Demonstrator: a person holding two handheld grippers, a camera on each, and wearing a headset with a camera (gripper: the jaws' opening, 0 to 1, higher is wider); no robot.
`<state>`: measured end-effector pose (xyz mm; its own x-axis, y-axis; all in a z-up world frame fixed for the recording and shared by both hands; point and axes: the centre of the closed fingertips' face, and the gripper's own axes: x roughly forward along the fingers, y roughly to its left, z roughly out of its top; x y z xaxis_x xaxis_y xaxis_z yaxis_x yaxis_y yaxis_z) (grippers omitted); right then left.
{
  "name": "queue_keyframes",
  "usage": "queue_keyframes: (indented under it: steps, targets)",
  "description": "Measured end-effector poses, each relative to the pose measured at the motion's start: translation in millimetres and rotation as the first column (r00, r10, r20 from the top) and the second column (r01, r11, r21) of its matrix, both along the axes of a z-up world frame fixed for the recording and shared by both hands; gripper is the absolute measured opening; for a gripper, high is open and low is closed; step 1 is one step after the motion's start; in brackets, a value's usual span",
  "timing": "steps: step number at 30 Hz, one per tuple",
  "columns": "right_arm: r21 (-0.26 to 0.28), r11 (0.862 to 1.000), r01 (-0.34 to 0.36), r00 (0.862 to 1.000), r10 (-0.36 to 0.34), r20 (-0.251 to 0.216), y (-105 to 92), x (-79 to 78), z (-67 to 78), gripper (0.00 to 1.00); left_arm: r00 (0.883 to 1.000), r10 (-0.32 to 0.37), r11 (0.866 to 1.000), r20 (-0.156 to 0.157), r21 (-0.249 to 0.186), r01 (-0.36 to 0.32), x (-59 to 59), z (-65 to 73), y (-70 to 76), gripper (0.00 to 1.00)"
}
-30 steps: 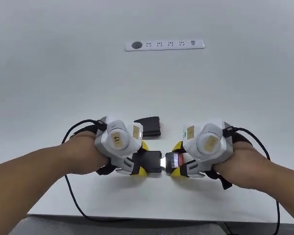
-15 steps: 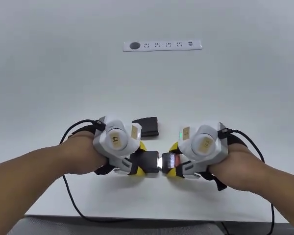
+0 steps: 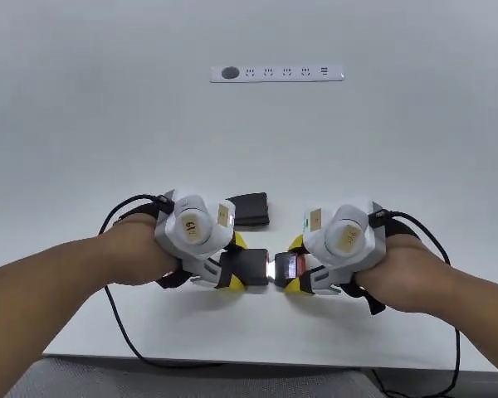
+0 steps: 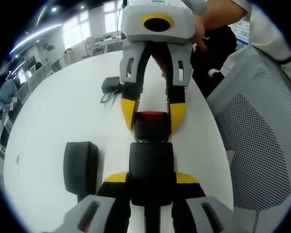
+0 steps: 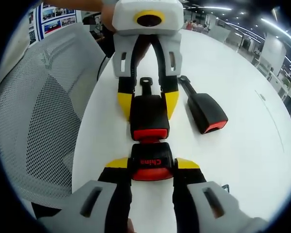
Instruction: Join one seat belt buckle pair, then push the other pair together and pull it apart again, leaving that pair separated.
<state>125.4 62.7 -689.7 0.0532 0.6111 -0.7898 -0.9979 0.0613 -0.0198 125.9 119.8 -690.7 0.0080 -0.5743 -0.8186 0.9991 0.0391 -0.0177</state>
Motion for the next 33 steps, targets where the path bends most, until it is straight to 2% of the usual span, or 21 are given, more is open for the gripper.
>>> queue_keyframes:
  steps: [3,7,17,24,29,31,32,33]
  targets:
    - [-0.001,1.000,0.005,1.000,-0.005,0.000,-1.6,1.1,-0.8,0.31,1.000,0.015,1.000,0.001,-0.018,-0.015,1.4,-0.6,-0.4,0.31]
    - [0.001,1.000,0.001,1.000,-0.001,0.000,-0.9,1.2,-0.9,0.31,1.000,0.019,1.000,-0.009,-0.019,-0.019,-1.0,-0.4,-3.5,0.32]
    - [0.010,1.000,-0.006,1.000,0.006,-0.007,2.2,3.2,-2.1,0.34,1.000,0.007,1.000,-0.007,0.016,-0.007,1.9,-3.0,-1.0,0.33]
    - [0.011,1.000,-0.028,1.000,0.028,0.008,4.0,1.9,-1.4,0.35,1.000,0.001,0.999,-0.003,0.045,-0.001,2.7,-1.9,0.8,0.35]
    - [0.021,1.000,-0.008,1.000,0.008,-0.009,2.9,1.3,1.9,0.36,1.000,0.019,0.999,-0.005,0.044,-0.019,1.9,-0.7,3.7,0.35]
    - [0.031,0.999,0.008,1.000,-0.008,-0.020,1.6,-0.6,7.0,0.37,0.999,0.049,0.998,-0.010,0.035,-0.049,1.8,2.4,6.5,0.37]
    - [0.038,0.999,0.026,0.999,-0.024,-0.037,0.9,-2.5,10.7,0.37,0.997,0.075,0.996,0.008,0.052,-0.075,4.7,3.9,10.7,0.39]
    - [0.041,0.999,0.025,0.999,-0.023,-0.036,1.0,-2.4,11.6,0.38,0.998,0.065,0.997,0.012,0.046,-0.066,3.9,6.1,11.5,0.40]
